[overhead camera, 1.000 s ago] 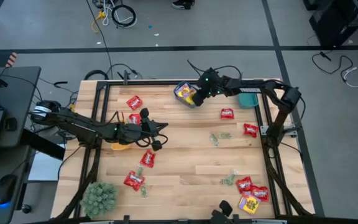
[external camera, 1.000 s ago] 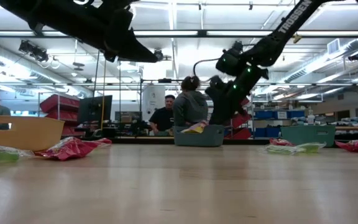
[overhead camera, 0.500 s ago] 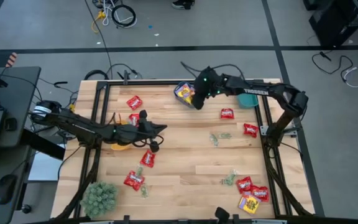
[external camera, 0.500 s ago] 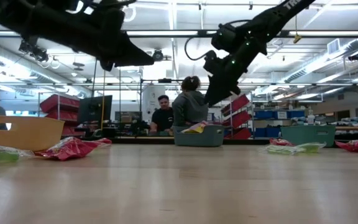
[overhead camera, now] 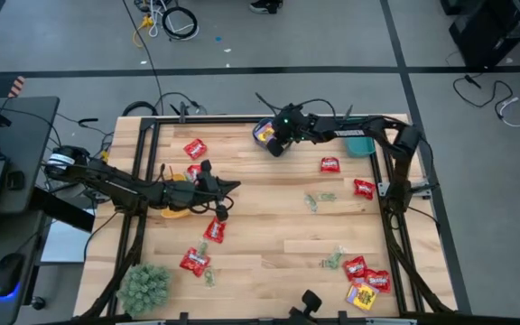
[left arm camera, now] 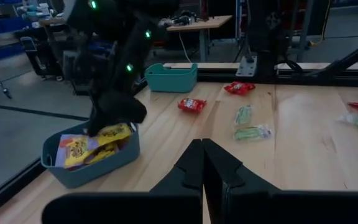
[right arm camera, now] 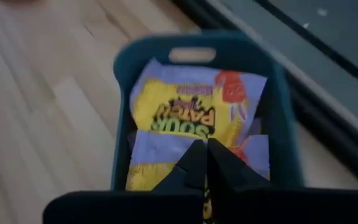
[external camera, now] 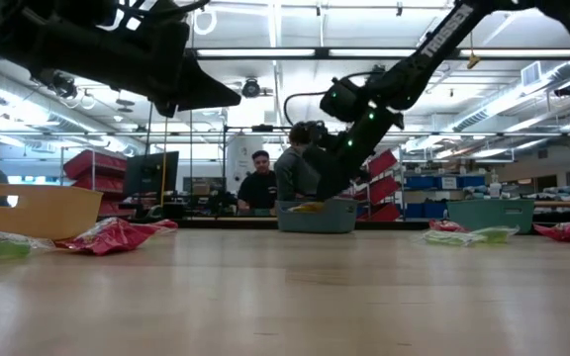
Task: Sort candy
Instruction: Put the yellow candy into the blue bin
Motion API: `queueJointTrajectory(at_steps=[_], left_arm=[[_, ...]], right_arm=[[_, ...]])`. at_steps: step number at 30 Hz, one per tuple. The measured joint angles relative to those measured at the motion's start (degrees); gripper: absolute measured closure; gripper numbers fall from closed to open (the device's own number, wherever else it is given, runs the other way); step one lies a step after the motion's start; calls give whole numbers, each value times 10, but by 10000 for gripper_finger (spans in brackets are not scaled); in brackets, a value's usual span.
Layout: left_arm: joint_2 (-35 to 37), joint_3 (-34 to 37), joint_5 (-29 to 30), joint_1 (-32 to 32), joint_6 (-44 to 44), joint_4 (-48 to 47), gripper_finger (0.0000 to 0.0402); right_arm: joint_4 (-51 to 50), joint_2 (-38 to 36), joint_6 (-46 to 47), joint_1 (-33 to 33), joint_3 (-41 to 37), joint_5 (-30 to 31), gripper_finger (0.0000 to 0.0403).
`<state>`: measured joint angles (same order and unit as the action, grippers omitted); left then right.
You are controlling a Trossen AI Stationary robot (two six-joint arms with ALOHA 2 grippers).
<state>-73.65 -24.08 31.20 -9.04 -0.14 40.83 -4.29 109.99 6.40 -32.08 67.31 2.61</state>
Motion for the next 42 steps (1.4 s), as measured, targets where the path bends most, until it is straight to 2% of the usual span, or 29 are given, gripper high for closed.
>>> queueJointTrajectory(at_steps=[7,13,17,21,25,30,37,42], left_arm=[[0,0,2,0,10,-6,401],[0,0,6,0,10,-5,401],[0,0,6,0,10,-4,401],[0,0,3,0,3,-4,401],[0,0,-23,0,2,-3,401],[0,0,-83,9,1,1,401],[0,0,-170,38,-1,1,401],[0,0,-233,52,0,0,400]], right_arm=[[15,23,0,3,1,6,402],[9,-22,-8,10,0,44,390],[-59,-79,-26,17,0,47,353],[-164,-164,-21,57,0,34,300],[-291,-233,3,143,0,30,263],[-411,-277,121,290,0,27,249],[-446,-276,377,529,0,30,244],[-449,-257,601,668,0,31,225]])
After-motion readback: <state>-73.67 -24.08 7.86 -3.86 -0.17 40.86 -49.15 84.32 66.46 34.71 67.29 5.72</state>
